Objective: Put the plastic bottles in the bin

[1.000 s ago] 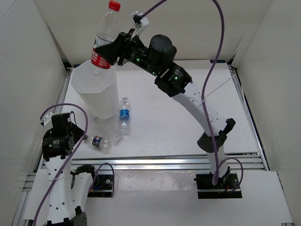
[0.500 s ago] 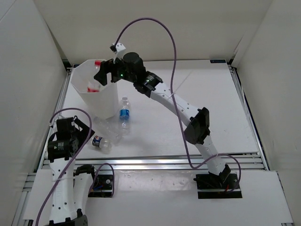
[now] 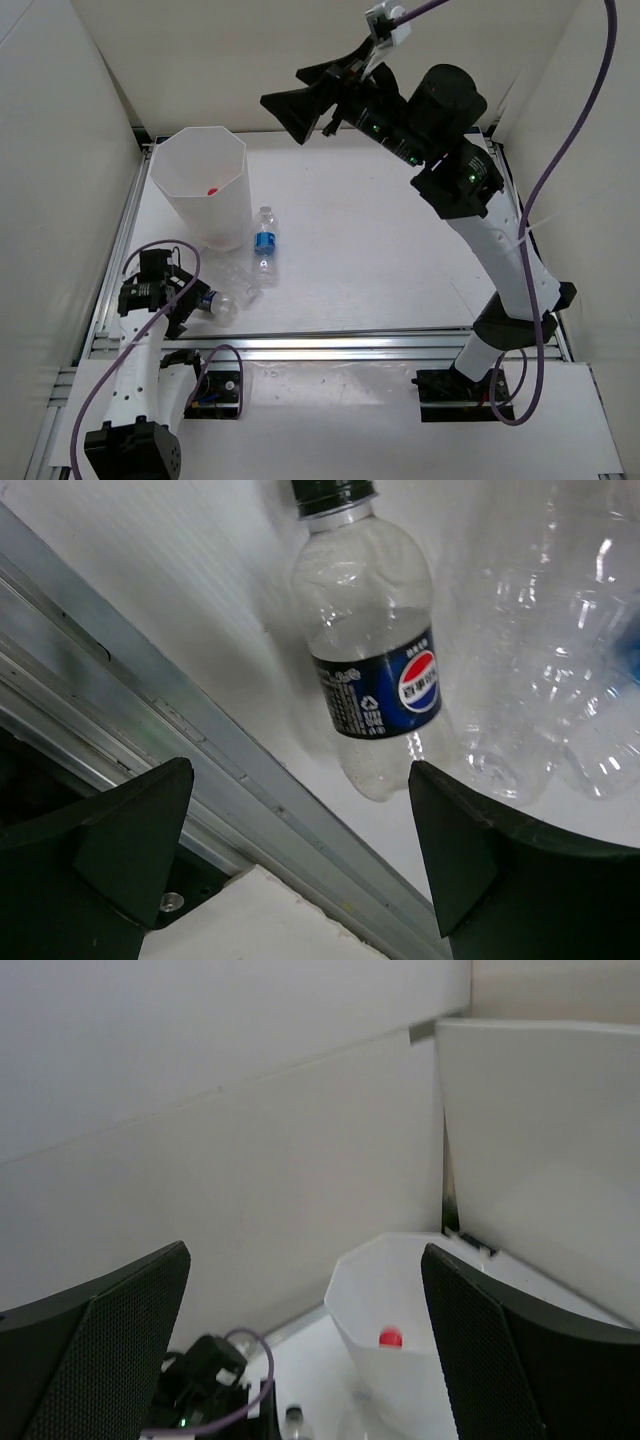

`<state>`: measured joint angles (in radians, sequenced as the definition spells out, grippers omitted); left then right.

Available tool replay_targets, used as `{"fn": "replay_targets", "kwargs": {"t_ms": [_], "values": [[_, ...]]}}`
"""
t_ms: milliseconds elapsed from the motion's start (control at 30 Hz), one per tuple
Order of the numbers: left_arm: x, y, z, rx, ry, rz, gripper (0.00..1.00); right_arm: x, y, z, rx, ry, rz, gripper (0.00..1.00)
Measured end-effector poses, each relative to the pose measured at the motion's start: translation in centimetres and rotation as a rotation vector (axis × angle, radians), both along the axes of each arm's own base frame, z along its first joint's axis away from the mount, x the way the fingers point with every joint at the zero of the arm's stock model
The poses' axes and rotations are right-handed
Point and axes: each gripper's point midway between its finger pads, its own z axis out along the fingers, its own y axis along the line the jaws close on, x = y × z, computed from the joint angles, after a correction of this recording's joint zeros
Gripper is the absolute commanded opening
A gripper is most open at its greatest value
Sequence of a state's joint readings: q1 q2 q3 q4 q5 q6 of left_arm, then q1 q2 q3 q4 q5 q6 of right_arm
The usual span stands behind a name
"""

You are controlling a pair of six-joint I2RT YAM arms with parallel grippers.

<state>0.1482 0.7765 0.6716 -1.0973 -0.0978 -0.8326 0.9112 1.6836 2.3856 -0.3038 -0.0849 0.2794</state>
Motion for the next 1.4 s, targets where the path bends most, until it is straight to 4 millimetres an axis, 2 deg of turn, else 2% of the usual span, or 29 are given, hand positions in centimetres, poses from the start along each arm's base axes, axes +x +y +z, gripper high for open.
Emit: {"fn": "replay_targets", "kwargs": {"t_ms": [67, 133, 267, 300, 367, 400, 433, 533, 633, 733, 800, 867, 900, 933, 1000, 1067, 1100, 1167, 1233, 1300, 1367, 1400], "values": [[0.0, 0.0, -0.9, -0.008, 0.002, 0.024, 1.0, -0.2, -0.2, -1.4, -0.046, 0.035, 0.002, 1.0], [0.4, 0.1, -1.6, -0.01, -0.011, 0.048, 1.0, -0.1, 0.2, -4.0, -0.118, 0.087, 0.01, 1.0], [1.1, 0.1, -3.6, -0.028, -0.041, 0.1, 1.0, 0.5, 1.3, -10.5, -0.281, 0.209, 0.024, 1.0], [1.8, 0.1, -3.6, -0.035, -0.072, 0.11, 1.0, 0.5, 1.3, -12.0, -0.321, 0.237, 0.026, 1.0], [2.6, 0.2, -4.0, -0.038, -0.11, 0.126, 1.0, 0.3, 1.2, -13.9, -0.38, 0.278, 0.031, 1.0], [3.0, 0.2, -4.4, -0.039, -0.12, 0.132, 0.99, 0.1, 1.0, -14.4, -0.399, 0.291, 0.033, 1.0], [2.9, 0.2, -5.0, -0.039, -0.108, 0.139, 0.92, 0.0, 0.9, -14.5, -0.404, 0.291, 0.034, 1.0], [1.9, 0.2, -7.0, -0.044, -0.037, 0.166, 0.6, -0.5, 0.2, -14.7, -0.425, 0.293, 0.038, 1.0], [2.2, 0.4, -7.0, -0.041, -0.059, 0.183, 0.59, -1.1, -0.6, -14.2, -0.428, 0.286, 0.035, 1.0], [1.7, 0.4, -6.3, -0.04, -0.057, 0.199, 0.5, -1.6, -1.3, -13.8, -0.428, 0.276, 0.034, 1.0], [1.9, 0.6, -3.8, -0.038, -0.078, 0.209, 0.48, -1.9, -1.7, -13.4, -0.424, 0.266, 0.033, 1.0], [4.2, 1.1, 1.7, -0.025, -0.206, 0.214, 0.46, -1.9, -1.8, -13.3, -0.423, 0.262, 0.032, 1.0], [5.7, 1.4, 5.7, -0.012, -0.302, 0.213, 0.46, -1.9, -1.8, -13.3, -0.425, 0.261, 0.033, 1.0], [7.4, 2.0, 10.6, 0.013, -0.43, 0.206, 0.45, -1.9, -1.9, -13.4, -0.429, 0.265, 0.032, 1.0], [9.3, 2.7, 19.3, 0.059, -0.653, 0.194, 0.45, -1.9, -2.0, -13.8, -0.44, 0.274, 0.035, 1.0], [10.5, 3.3, 26.6, 0.111, -0.828, 0.18, 0.45, -2.0, -2.0, -13.9, -0.445, 0.277, 0.041, 1.0], [11.0, 3.6, 29.3, 0.138, -0.888, 0.176, 0.46, -2.0, -2.1, -14.0, -0.447, 0.279, 0.041, 1.0], [13.1, 3.9, 32.2, 0.176, -0.931, 0.16, 0.46, -1.9, -2.2, -14.2, -0.454, 0.287, 0.039, 1.0], [16.5, 3.8, 32.6, 0.198, -0.908, 0.126, 0.47, -1.9, -2.4, -14.5, -0.463, 0.293, 0.038, 1.0], [20.4, 3.3, 31.6, 0.208, -0.857, 0.086, 0.54, -1.7, -2.6, -14.8, -0.475, 0.299, 0.034, 1.0], [24.2, 2.2, 29.3, 0.213, -0.781, 0.028, 0.63, -1.2, -3.0, -15.3, -0.486, 0.311, 0.02, 1.0], [25.8, 1.5, 27.7, 0.214, -0.743, -0.003, 0.72, -0.8, -3.2, -15.7, -0.491, 0.323, 0.01, 1.0]]}}
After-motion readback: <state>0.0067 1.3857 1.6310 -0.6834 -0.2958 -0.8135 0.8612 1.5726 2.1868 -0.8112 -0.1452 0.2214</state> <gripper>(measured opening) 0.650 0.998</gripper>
